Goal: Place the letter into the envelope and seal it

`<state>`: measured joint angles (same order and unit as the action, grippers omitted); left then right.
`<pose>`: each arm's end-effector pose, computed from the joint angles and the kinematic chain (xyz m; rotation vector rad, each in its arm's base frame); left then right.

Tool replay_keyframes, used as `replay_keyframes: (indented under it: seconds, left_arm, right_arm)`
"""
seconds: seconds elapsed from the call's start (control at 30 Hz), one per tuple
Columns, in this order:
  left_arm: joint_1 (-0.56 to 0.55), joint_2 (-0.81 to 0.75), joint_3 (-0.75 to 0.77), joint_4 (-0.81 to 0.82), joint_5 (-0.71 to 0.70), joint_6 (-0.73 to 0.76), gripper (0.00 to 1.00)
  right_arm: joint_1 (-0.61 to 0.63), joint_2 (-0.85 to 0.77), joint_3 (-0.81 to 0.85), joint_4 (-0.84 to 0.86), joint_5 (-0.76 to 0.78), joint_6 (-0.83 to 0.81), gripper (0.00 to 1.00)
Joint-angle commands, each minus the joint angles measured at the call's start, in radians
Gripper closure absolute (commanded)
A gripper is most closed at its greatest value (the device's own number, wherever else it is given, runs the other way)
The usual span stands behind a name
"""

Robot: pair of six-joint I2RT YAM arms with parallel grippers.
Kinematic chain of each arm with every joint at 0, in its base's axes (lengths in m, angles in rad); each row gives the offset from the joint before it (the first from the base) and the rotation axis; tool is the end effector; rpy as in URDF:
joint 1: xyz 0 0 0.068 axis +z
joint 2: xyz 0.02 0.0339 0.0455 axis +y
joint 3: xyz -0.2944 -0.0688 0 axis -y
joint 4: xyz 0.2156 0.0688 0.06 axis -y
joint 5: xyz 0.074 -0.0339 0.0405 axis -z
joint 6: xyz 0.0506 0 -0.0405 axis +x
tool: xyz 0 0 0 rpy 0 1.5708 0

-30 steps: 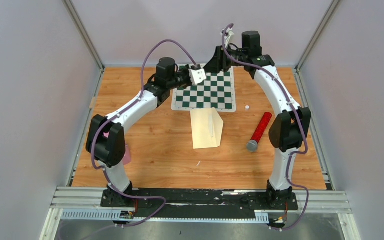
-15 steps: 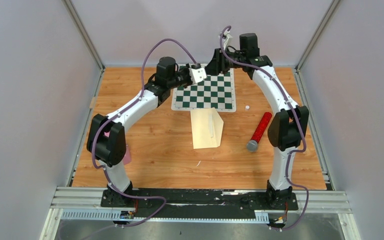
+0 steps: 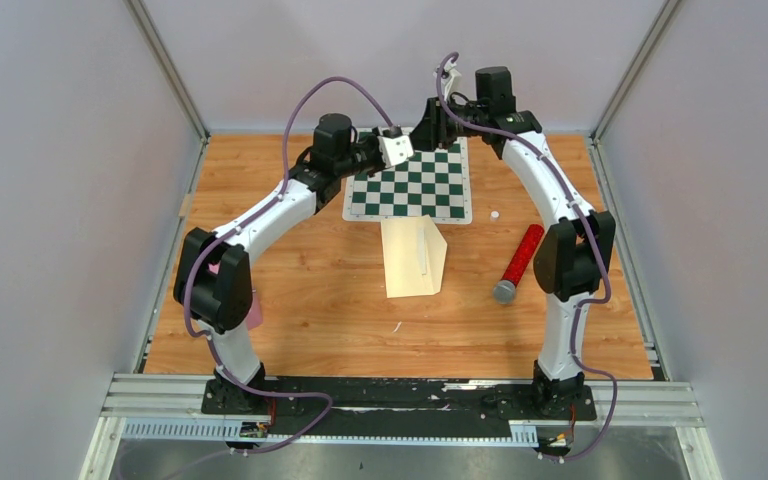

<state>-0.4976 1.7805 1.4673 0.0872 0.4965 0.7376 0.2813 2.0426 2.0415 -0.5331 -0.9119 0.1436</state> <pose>0.3579 -0.2218 0.3656 1.2954 1.2166 -0.2724 0.4306 0.1661 0.3820 -0.7013 1.9726 1.2090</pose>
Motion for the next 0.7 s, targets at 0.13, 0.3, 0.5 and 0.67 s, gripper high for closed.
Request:
replay_keyframes:
  seconds: [0.13,0.3,0.5,0.67]
  left_arm:
    - [0.0,-0.002,0.045,0.009,0.019,-0.027,1.0]
    - [-0.001,0.002,0.048,0.009,0.01,-0.026,1.0]
    - [0.003,0.006,0.061,-0.006,-0.071,-0.083,0.61]
    - [0.09,-0.05,-0.012,-0.021,-0.068,-0.377,0.37]
  right_arm:
    - [0.007,-0.008,0.034,0.032,-0.011,-0.022,0.72]
    - [0.008,-0.009,0.03,0.028,-0.037,-0.038,0.77]
    - [-0.006,-0.022,0.013,0.002,-0.045,-0.078,1.0]
    - [-0.016,-0.061,-0.001,-0.159,0.036,-0.318,1.0]
